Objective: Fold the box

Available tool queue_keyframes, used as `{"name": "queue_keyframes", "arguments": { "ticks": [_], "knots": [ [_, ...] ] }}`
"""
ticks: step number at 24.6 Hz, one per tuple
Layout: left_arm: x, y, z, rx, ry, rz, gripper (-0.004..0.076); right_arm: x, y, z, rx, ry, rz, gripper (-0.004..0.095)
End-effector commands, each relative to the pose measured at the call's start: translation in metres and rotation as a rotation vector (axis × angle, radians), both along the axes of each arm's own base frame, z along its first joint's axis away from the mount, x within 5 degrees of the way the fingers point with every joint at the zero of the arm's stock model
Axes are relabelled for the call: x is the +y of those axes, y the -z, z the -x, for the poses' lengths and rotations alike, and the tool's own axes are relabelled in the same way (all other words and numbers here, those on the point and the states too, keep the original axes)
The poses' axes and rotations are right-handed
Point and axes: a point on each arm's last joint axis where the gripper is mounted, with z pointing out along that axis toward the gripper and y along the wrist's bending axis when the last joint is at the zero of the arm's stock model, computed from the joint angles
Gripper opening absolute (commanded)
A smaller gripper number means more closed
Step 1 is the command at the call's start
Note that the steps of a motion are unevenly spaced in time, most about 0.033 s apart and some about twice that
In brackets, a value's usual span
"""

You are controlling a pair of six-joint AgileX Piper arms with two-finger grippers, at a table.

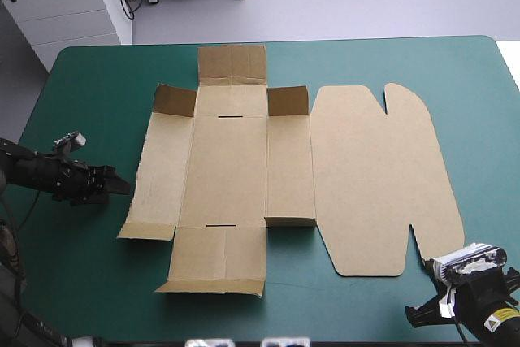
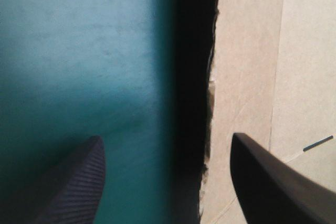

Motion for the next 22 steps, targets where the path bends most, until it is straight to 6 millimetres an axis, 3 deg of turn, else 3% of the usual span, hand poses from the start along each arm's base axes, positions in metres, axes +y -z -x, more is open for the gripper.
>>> {"name": "queue_keyframes", "arguments": {
  "ticks": [1,8,22],
  "knots": [
    [-0.013,-0.005,0.006,-0.008,0.024,0.150,0.0487,0.000,-0.011,-0.003,-0.071,0.007,-0.021,-0.0014],
    [-0.037,0.013,0.014,0.010,0.097,0.204,0.0486,0.000,-0.011,-0.003,-0.071,0.007,-0.021,-0.0014],
    [-0.075,0.012,0.002,-0.016,0.164,0.205,0.0467,0.000,-0.011,-0.003,-0.071,0.007,-0.021,-0.0014]
  ]
}}
